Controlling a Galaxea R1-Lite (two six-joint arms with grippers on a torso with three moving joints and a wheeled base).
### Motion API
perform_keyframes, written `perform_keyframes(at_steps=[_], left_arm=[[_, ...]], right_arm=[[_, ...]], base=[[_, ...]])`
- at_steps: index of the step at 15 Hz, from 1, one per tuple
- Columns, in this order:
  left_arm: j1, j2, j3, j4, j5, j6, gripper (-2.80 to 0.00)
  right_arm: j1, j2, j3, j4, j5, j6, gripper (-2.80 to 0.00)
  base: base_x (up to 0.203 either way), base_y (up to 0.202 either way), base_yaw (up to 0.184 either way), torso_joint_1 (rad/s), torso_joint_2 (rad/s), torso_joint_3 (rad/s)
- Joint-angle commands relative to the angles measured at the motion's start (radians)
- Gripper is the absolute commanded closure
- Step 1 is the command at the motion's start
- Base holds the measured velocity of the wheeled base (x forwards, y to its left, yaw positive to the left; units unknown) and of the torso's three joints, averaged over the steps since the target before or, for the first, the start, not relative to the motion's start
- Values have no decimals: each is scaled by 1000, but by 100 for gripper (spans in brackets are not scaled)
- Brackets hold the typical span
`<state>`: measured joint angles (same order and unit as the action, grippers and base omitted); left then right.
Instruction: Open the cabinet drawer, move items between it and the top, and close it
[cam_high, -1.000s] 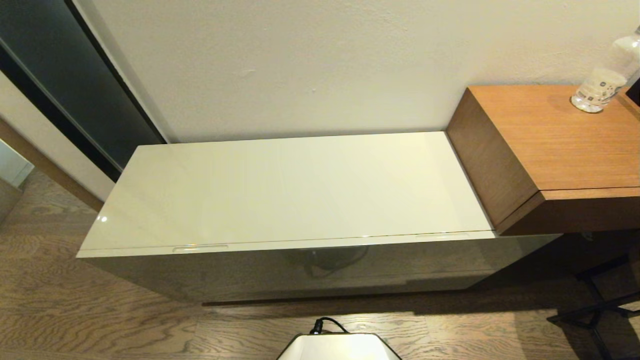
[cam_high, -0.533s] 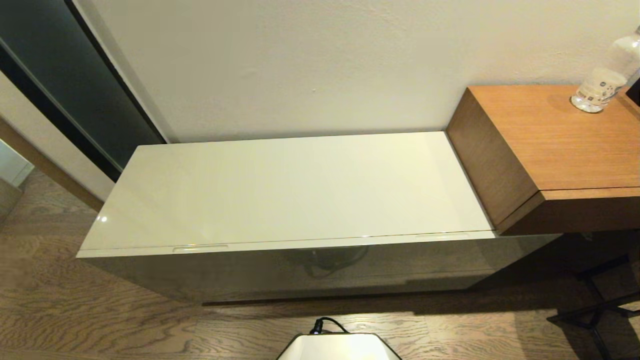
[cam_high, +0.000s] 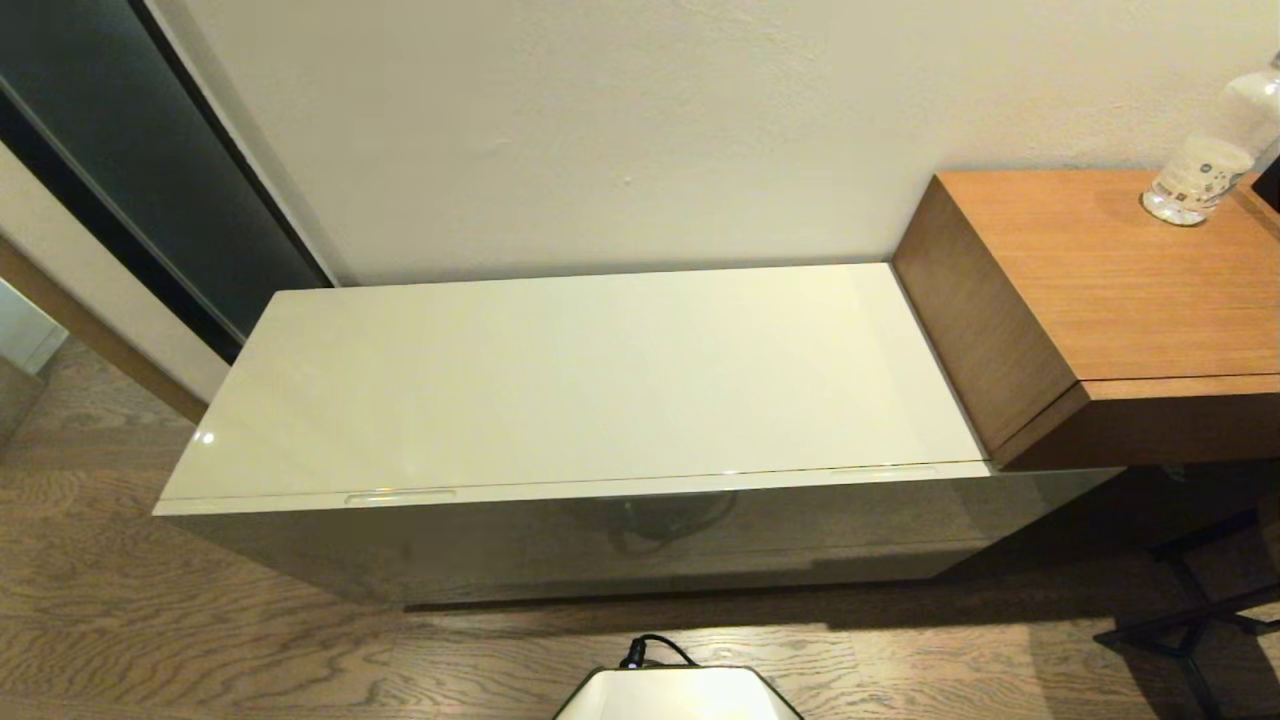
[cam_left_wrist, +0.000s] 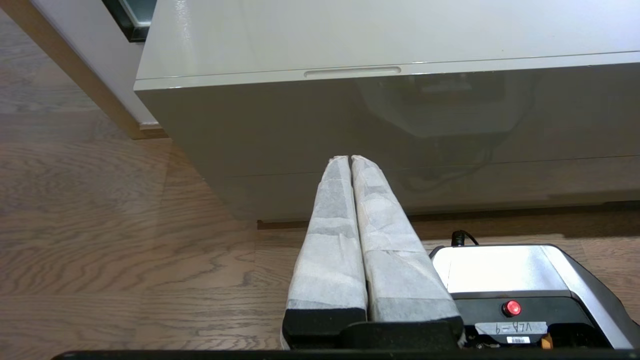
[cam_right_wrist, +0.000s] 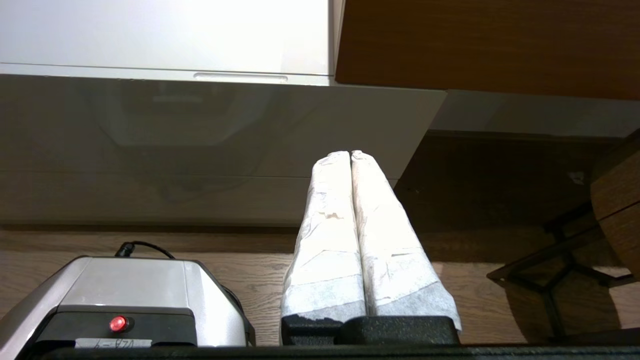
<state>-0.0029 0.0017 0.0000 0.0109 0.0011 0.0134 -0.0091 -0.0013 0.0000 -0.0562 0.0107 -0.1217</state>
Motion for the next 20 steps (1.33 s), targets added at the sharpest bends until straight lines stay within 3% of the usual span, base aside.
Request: perform_keyframes(at_steps=[1, 20], left_arm=[[1, 1, 0, 0, 0, 0, 0], [0, 1, 0, 0, 0, 0, 0]], right_arm=[[0, 1, 2, -1, 0, -1, 0], [0, 1, 2, -1, -3, 7, 0]], base=[[0, 0, 0, 0, 0, 0], [0, 0, 0, 0, 0, 0]])
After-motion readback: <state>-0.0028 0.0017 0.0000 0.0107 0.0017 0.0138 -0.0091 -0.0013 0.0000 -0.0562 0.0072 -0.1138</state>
